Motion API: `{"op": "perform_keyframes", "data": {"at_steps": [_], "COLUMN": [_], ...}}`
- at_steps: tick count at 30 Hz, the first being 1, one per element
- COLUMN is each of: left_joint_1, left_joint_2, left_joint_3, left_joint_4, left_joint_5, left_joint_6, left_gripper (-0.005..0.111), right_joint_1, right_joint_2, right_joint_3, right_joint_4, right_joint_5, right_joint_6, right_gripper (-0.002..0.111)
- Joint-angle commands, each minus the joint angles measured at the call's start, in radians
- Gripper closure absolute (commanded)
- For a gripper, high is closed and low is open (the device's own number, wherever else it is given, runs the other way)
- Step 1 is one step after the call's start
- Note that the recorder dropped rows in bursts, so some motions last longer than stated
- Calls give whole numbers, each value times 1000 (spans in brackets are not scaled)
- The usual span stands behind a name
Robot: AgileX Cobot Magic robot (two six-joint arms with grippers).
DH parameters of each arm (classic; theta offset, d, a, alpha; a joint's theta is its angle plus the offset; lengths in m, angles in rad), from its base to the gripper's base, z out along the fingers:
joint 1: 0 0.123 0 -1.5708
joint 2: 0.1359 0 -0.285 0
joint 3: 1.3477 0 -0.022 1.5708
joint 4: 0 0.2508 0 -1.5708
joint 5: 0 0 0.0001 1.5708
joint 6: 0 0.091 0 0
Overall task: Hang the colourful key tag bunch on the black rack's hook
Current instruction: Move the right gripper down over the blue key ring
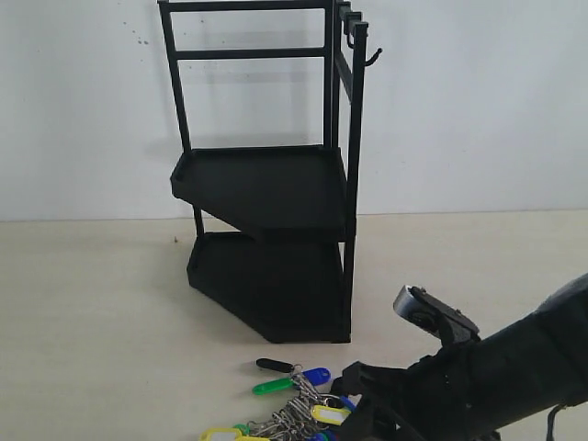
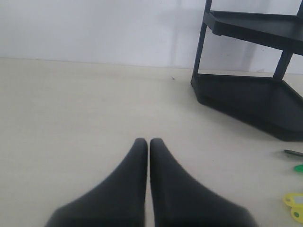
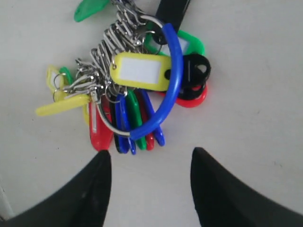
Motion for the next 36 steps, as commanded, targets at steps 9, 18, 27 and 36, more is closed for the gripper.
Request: {"op": "perform_keyframes", "data": {"at_steps": [9,18,27,36], "left_joint_1": [2,2,2,2], "left_joint_2": [-2,-2,-2,-2], "left_joint_3": [3,3,3,3], "left_joint_4": [5,5,5,5], "left_joint_5": [-8,-8,-8,-8], "left_joint_6": [3,3,3,3], "left_gripper": [102,102,102,102], "right_joint_1": [1,1,59,80], "right_joint_2": [63,63,63,90], "right_joint_3": [-5,-5,-12,-12], "right_joint_4": [321,329,359,375], "right_joint_5": [-10,-14,-81,-118], "right_joint_6": [-215,-215,-225,-218], "right_gripper": [59,59,59,59]}}
